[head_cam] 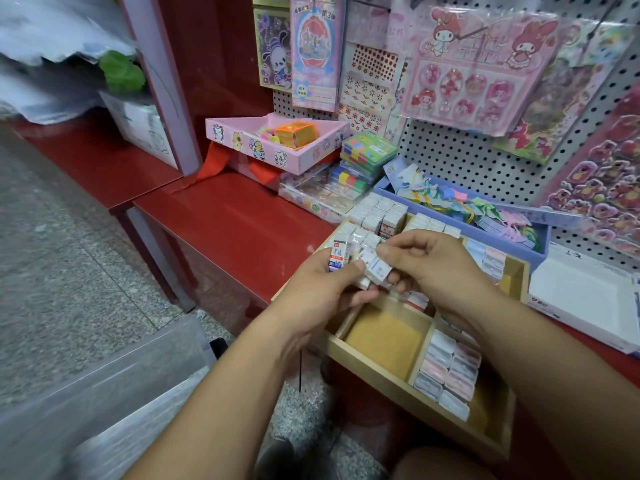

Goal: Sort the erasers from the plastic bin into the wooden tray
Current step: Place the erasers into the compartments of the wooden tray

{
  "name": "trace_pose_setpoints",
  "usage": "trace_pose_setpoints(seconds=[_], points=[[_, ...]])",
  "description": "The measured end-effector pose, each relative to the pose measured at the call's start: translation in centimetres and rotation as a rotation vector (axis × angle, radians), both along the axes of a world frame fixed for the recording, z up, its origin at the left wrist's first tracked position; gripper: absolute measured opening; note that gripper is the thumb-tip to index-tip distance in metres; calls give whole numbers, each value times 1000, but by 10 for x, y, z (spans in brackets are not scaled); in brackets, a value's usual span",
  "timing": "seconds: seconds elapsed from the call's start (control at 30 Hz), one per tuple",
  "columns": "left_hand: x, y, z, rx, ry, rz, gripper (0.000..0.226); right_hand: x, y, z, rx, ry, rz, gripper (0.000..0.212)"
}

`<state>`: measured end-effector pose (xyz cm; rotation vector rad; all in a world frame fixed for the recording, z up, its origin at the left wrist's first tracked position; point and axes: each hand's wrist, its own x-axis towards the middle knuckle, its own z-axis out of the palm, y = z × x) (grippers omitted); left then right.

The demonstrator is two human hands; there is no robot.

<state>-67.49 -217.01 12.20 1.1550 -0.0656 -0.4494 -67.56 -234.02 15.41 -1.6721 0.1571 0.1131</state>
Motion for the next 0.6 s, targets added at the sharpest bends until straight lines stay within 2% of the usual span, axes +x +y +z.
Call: trace_pose_setpoints(seconds=[0.1, 0.27, 0.37, 0.5, 0.6], points=[[0, 2, 3, 39, 3, 54, 17, 2, 1, -3, 42, -1, 26, 14], [14, 21, 2, 85, 49, 305, 15, 20, -12, -1, -26, -77, -132, 15], [18, 29, 0, 109, 48, 405, 12, 29, -12, -7, -270, -90, -67, 18], [17, 34, 0, 116, 62, 410, 13, 40, 5, -18, -679, -195, 40, 16], [17, 35, -1, 113, 73, 390, 12, 44, 17, -21, -794, -237, 66, 13]])
